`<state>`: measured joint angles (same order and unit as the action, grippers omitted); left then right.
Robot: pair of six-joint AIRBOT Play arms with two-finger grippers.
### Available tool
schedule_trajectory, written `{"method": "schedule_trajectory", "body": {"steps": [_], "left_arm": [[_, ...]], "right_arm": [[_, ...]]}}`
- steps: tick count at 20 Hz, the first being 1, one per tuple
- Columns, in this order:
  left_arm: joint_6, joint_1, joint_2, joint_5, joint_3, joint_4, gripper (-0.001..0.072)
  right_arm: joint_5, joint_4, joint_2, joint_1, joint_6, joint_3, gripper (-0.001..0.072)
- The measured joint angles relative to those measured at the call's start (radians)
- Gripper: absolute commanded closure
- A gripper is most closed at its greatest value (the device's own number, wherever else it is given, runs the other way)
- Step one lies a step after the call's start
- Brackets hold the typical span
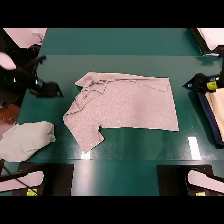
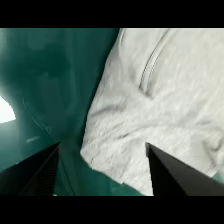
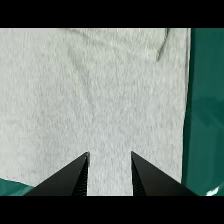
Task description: Fold the shirts.
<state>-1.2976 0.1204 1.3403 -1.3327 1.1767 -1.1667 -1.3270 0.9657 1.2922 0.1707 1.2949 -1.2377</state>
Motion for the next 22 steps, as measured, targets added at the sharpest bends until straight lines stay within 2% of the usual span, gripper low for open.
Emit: {"method": "schedule_trajectory", "body": {"steps": [5, 11, 12, 14, 22], "left_arm": [[0.045, 0.003, -0.053, 0.095, -0.275, 0.007, 0.0104], [0.085, 0.005, -0.065, 0.142, -0.383, 0.106, 0.0105], [0.088, 0.002, -0.066, 0.149, -0.396, 0.124, 0.0137], [0.092, -0.006, -0.064, 0.178, -0.421, 0.139, 0.0679], [0.080, -0.016, -0.149, 0.210, -0.440, 0.197, 0.0684]], "right_arm": [[0.013, -0.003, -0.085, 0.002, -0.011, 0.083, 0.0398], [0.020, -0.005, -0.135, 0.002, -0.013, 0.101, 0.0398], [0.020, -0.006, -0.138, 0.002, -0.013, 0.101, 0.0398], [0.021, -0.005, -0.142, 0.002, -0.013, 0.102, 0.0398], [-0.069, 0.023, -0.147, 0.072, -0.015, 0.137, 0.0398]]}}
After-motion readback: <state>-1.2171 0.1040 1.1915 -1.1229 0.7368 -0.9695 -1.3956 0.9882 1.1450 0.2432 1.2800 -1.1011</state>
